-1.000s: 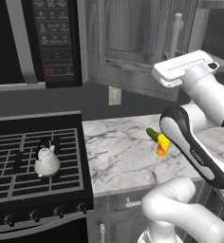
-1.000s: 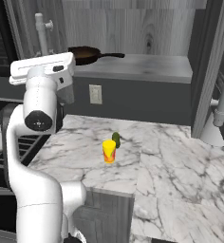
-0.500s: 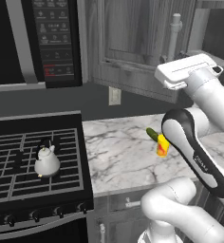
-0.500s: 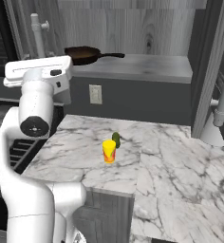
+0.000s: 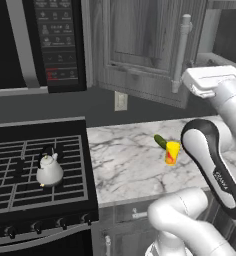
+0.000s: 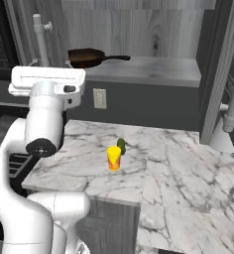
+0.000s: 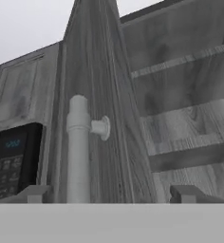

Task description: Pick the pan from the cabinet and place it on the stove. Then turn on the stove burner for the pan.

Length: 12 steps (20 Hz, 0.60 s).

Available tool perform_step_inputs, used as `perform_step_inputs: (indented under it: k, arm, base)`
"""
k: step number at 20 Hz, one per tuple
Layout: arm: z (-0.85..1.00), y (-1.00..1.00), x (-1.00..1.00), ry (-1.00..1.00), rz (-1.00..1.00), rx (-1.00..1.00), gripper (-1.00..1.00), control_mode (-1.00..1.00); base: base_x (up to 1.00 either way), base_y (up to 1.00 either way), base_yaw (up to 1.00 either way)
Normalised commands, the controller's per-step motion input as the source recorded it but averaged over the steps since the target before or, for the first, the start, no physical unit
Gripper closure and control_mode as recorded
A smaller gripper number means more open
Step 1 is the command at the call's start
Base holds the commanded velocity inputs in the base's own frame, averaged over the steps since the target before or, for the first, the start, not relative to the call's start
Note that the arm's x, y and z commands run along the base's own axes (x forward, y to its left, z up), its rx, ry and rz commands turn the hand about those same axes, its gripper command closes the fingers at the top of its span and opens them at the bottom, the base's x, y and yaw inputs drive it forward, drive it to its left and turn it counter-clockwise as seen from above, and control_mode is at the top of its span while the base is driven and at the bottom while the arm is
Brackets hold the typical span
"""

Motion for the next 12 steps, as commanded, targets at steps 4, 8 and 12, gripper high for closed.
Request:
perform_step_inputs:
  k: [4,8,12]
  arm:
    - [0.0,-0.88,-0.72,-0.02,0.0,0.31,-1.0,-1.0]
    - [0.0,-0.97,-0.53,-0.01,0.04,0.38,-1.0,-1.0]
    - [0.0,-0.89,-0.16,0.04,0.11,0.41,-1.0,-1.0]
  base:
    - [0.0,0.0,0.0]
    - [0.0,0.0,0.0]
    - [0.0,0.0,0.0]
